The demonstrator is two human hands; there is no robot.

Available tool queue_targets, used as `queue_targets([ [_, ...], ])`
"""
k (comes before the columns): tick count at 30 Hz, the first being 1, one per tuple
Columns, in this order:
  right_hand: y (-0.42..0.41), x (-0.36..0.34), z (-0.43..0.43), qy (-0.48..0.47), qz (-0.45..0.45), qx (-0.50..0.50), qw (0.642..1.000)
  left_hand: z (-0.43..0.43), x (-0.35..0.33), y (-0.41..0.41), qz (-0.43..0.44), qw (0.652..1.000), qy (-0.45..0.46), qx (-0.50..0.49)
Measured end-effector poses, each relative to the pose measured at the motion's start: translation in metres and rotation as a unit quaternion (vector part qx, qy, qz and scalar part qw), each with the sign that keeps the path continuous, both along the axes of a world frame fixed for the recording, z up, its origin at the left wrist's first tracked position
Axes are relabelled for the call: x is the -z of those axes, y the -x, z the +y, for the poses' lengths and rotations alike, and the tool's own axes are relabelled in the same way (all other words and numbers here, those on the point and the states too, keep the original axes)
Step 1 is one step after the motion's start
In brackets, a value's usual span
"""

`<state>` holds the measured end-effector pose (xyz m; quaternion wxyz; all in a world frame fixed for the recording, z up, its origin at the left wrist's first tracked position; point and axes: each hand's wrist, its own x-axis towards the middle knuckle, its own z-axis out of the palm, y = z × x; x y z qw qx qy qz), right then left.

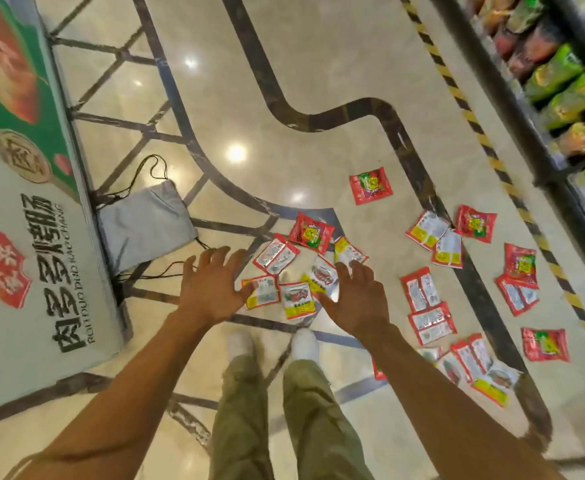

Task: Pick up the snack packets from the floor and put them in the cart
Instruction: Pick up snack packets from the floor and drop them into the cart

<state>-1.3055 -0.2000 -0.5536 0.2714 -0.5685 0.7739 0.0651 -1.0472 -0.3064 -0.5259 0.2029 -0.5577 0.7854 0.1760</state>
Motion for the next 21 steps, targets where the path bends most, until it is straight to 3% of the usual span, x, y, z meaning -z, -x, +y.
queue_targets([
  [8, -0.018, 0.167, -0.023, -0.025, -0.024, 0.045, 0.998, -0.038, 0.183, 0.002, -0.008, 0.998, -0.048, 0.045],
  [21, -0.057, 0.486, 0.0, -0.138, -0.042, 0.101, 0.984, -0.017, 0.51, -0.029, -0.019, 0.986, -0.116, 0.118],
])
